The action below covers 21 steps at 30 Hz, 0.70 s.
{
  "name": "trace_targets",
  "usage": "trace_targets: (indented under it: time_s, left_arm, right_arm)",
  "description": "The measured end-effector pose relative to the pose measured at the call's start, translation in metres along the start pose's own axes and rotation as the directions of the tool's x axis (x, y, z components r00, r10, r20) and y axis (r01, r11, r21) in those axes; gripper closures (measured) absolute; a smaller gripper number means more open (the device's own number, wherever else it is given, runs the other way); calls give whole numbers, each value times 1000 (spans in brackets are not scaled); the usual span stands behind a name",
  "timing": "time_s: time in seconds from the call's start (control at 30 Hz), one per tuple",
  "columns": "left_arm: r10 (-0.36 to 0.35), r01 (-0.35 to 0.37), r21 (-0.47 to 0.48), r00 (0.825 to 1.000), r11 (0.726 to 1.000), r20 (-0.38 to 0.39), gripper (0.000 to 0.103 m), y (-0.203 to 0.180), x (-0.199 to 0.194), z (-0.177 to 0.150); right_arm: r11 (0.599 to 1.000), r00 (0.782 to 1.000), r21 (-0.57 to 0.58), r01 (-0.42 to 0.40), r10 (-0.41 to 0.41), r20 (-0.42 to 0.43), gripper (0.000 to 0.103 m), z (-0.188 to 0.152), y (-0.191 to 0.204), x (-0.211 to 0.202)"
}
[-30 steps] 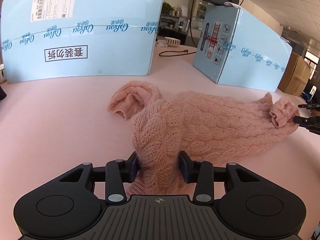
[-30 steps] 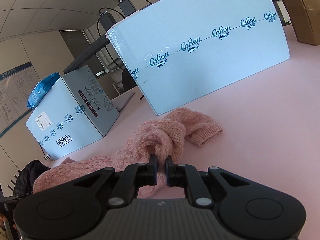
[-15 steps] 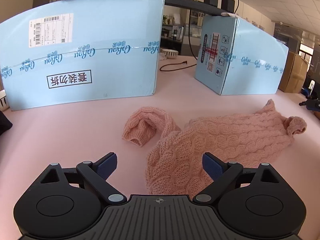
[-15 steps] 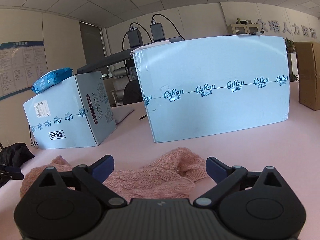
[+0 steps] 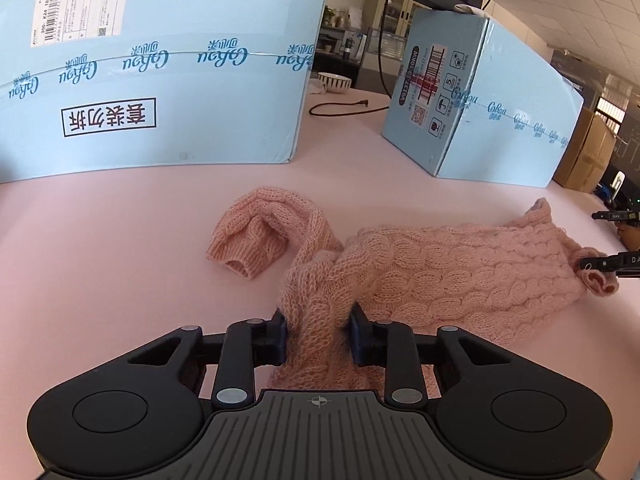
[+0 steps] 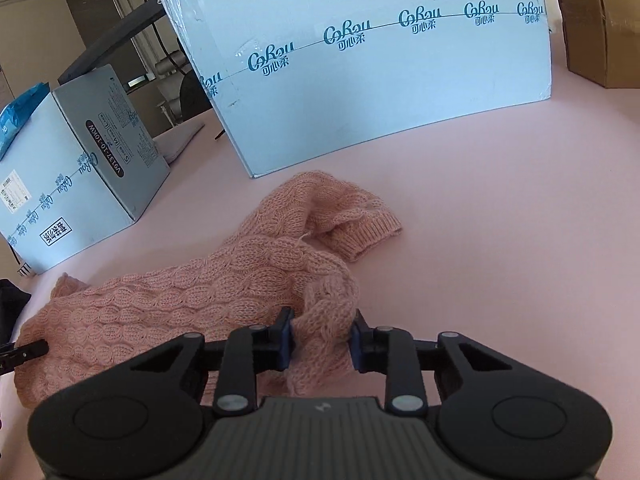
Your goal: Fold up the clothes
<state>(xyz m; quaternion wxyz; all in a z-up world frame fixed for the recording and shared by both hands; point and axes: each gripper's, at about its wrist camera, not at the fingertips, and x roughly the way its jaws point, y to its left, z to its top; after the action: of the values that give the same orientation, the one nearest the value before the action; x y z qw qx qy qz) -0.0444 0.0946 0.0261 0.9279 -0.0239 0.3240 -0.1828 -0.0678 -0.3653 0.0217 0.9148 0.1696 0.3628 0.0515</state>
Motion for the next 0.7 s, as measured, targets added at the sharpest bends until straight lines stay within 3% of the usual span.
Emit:
trace_targets:
  time_s: [0.1, 0.2, 0.37, 0.47, 0.57, 0.67, 0.7]
  left_arm:
    - [22, -25, 61, 998, 998, 59, 87, -11, -12, 3]
    - [34, -61, 135, 981, 989, 189, 87, -23, -36, 6]
    - [-52, -36, 279, 952, 959, 302, 87, -36, -80, -17]
    - [-83, -37, 370, 950, 928, 302, 84, -40, -100, -45]
    - [-95, -17, 410, 963, 912, 252, 84, -35, -117, -82]
    - [-106, 23, 392, 976, 920, 192, 82, -26, -126, -104]
    - [-119, 49, 371, 978, 927, 169, 76, -20, -130, -111]
  right_arm:
    - [997, 998, -77, 10, -5, 61, 84, -4, 1, -17]
    - [988, 990, -151, 18, 3, 143, 84, -2, 5, -39]
    - [944, 964, -327, -44, 126, 234, 84, -11, 14, -84]
    - [897, 952, -434, -90, 206, 227, 84, -29, 12, -112]
    - [851, 952, -507, -136, 255, 172, 84, -50, 3, -129]
    - [809, 955, -546, -215, 291, 55, 83, -73, -14, -137]
    - [809, 954, -538, -237, 298, 28, 83, -79, -18, -138]
